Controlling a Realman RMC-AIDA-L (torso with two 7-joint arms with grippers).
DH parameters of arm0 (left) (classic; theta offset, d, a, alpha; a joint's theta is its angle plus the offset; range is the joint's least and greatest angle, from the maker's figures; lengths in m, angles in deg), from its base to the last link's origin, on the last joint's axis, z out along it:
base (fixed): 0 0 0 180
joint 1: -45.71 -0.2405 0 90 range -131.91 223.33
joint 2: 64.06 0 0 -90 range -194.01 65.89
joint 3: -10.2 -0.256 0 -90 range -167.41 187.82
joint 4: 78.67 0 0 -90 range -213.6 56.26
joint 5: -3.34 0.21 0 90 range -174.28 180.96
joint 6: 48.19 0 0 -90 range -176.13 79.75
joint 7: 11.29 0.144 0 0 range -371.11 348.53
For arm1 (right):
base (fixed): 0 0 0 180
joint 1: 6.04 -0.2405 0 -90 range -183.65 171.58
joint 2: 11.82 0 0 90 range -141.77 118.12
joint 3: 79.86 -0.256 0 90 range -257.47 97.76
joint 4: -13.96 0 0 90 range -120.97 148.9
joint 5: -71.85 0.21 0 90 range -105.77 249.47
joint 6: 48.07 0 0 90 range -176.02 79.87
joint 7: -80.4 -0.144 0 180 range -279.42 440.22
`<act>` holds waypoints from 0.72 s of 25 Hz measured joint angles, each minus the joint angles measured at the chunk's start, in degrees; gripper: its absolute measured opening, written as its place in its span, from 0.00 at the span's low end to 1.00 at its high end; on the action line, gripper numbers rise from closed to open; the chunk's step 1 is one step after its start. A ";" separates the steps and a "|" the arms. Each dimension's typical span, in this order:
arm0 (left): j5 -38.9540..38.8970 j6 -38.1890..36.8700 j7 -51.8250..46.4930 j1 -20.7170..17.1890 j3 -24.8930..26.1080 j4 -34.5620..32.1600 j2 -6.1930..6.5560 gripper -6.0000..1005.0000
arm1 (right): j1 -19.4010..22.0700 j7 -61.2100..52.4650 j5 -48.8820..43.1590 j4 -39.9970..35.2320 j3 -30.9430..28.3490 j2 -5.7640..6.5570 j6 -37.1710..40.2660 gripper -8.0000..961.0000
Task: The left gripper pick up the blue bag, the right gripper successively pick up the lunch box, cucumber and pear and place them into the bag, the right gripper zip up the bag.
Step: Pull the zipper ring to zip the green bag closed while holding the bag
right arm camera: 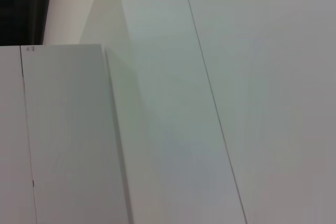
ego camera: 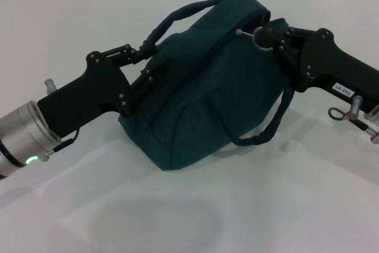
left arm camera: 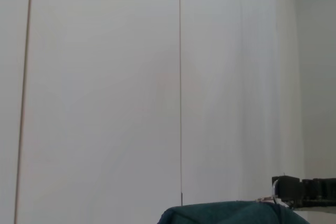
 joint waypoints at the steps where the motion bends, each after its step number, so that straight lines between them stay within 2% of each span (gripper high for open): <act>1: 0.05 0.06 0.00 0.01 -0.09 0.00 0.00 0.46 | 0.00 0.00 0.00 0.00 0.00 0.00 0.05 0.02; 5: 0.10 0.19 0.06 0.05 -0.26 0.01 0.00 0.28 | 0.01 0.00 0.00 0.00 0.00 0.00 0.21 0.02; 11: 0.24 0.25 0.48 0.00 -0.39 0.08 0.00 0.10 | 0.50 0.00 0.28 -0.03 0.00 -0.08 0.54 0.02; 15: 0.28 0.29 0.50 -0.25 -0.41 0.03 0.19 0.08 | 0.58 0.00 0.35 -0.06 0.02 -0.09 2.19 0.02; 18: 0.32 -0.54 0.52 -0.50 -0.42 -0.37 1.10 0.07 | 0.61 0.00 -0.50 -0.08 0.69 0.04 5.77 0.02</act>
